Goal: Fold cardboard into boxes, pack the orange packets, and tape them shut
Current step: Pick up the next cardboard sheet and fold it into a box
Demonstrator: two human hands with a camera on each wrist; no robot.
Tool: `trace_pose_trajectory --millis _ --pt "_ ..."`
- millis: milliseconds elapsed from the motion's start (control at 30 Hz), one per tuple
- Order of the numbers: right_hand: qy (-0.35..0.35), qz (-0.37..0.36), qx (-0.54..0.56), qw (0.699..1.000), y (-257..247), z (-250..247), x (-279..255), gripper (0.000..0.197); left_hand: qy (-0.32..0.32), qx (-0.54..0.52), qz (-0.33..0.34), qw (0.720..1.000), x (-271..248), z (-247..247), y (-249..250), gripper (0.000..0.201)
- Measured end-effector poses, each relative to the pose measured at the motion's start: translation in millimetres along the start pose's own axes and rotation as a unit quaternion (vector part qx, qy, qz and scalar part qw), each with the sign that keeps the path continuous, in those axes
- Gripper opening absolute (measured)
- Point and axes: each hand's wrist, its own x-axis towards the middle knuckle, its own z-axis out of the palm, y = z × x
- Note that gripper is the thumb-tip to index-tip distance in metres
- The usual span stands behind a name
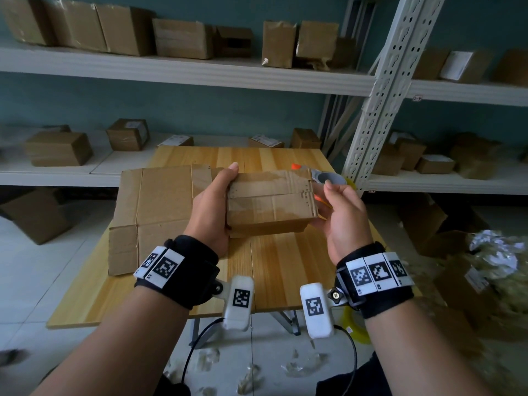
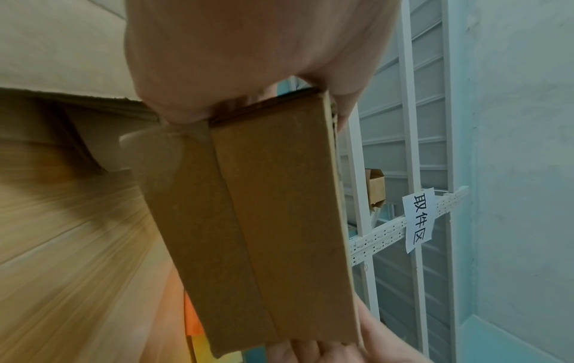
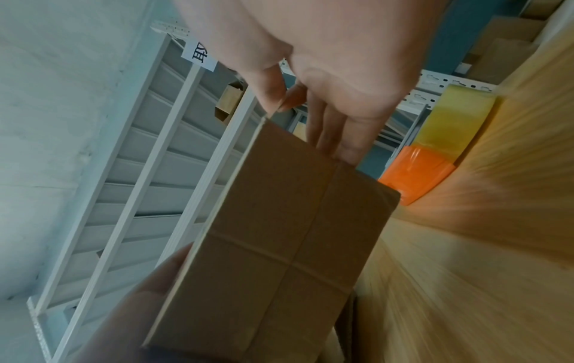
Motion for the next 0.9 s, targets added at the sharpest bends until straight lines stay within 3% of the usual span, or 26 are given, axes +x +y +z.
trace_pose_trajectory --millis 367,900 --pt "0.015 -0.005 0.021 1.0 -0.7 1.0 -1.0 0.009 0.001 -0.03 -0.001 1.0 3.8 -0.8 -3.6 0.072" --pt "-0.018 0.05 0.103 0.993 -1.1 2.0 3.4 0.013 -0.001 -0.034 -0.015 0.999 2.8 -3.8 -0.3 0.068"
